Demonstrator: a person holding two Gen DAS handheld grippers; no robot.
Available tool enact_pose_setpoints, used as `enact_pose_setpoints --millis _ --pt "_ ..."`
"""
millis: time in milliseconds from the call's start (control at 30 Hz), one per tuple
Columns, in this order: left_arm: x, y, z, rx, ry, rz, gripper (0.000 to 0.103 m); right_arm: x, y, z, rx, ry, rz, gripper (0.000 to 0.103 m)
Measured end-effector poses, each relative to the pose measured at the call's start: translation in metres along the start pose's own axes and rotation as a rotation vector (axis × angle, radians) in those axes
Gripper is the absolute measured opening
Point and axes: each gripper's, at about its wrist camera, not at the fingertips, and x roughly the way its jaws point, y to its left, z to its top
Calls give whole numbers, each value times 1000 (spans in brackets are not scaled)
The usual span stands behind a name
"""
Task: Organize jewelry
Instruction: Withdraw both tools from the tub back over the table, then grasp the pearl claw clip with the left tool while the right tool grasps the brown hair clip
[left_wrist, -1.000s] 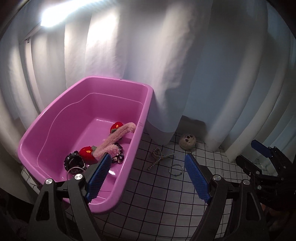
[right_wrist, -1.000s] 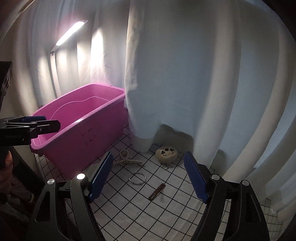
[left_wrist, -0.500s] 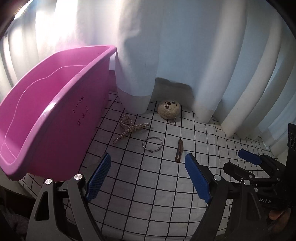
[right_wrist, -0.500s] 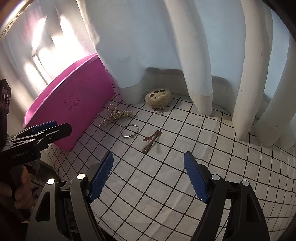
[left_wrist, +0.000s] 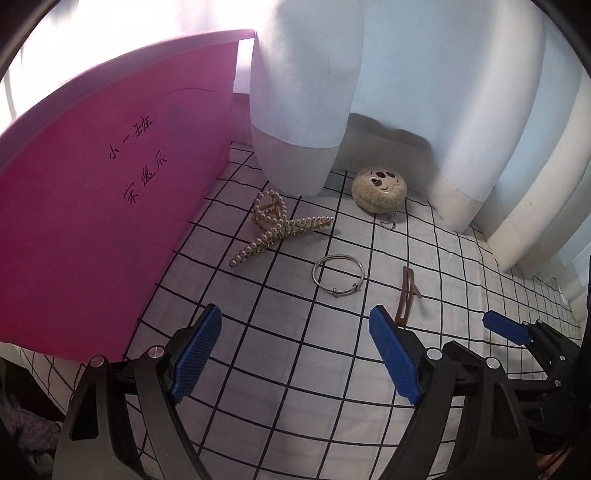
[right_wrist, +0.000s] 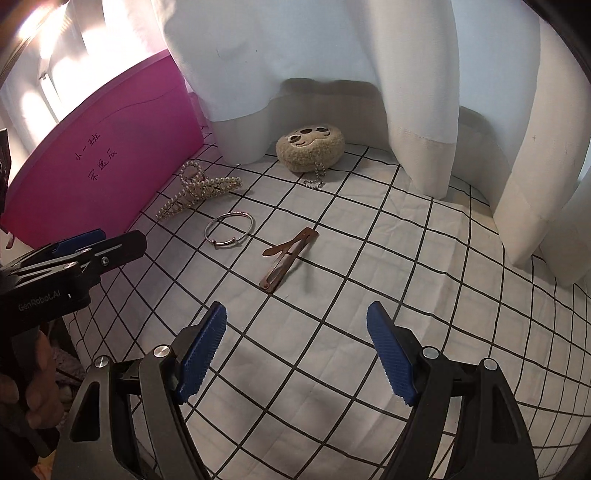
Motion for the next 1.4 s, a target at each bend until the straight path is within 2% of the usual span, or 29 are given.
enact_pose_setpoints --millis 433,933,1400 --pt "44 16 19 76 -63 16 81 27 9 9 44 -70 -41 75" --pt "68 35 22 61 -51 -22 81 51 26 15 43 -94 -176 75" --pt "90 35 45 2 -27 -54 81 62 28 16 42 -76 -188 75"
